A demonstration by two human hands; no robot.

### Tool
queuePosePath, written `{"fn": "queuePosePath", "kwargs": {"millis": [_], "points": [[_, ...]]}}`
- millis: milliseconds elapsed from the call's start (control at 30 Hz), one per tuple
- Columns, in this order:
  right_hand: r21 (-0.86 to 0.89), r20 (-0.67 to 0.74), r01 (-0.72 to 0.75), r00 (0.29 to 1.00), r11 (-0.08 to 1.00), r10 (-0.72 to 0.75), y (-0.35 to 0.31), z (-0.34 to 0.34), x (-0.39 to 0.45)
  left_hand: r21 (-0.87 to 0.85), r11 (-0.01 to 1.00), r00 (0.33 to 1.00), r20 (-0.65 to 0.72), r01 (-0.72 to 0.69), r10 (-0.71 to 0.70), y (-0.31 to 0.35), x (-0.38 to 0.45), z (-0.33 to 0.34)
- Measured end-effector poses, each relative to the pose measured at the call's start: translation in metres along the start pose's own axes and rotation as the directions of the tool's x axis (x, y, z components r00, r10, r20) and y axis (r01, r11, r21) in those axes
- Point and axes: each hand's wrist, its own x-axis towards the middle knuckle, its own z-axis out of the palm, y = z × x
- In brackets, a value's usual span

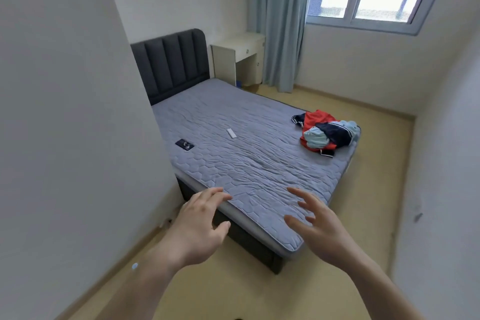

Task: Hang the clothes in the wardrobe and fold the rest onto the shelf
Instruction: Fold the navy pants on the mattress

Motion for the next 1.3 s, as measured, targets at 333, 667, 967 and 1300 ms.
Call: {"fn": "queuePosePath", "kwargs": {"millis": [333, 667, 967, 1300], "points": [[-0.120, -0.101, -0.078, 0.993, 0.990, 0.066, 0.081, -0.146, 0.130, -0.032, 0.996, 0.986, 0.142, -0.080, 0.084, 0.054, 0.238, 0.063], [-0.082, -0.310, -0.214, 0.934, 0.973, 0.179, 0.173, -0.321, 0.206, -0.038, 0.946, 0.920, 0.221, -0.322, 0.322, 0.215, 0.484, 0.127], [-0.091, -0.155, -0.166, 0.976, 0.982, 0.151, 0.257, -0.440, 0.335, -0.056, 0.982, 0.957, 0.221, -0.178, 0.186, 0.280, 0.599, 0.194], [-0.059, 0.087, -0.136, 0.986, 0.989, 0.141, 0.321, -0.491, 0.506, -0.023, 0.989, 0.968, 0.206, 0.149, -0.141, 0.236, 0.678, 0.218]]}}
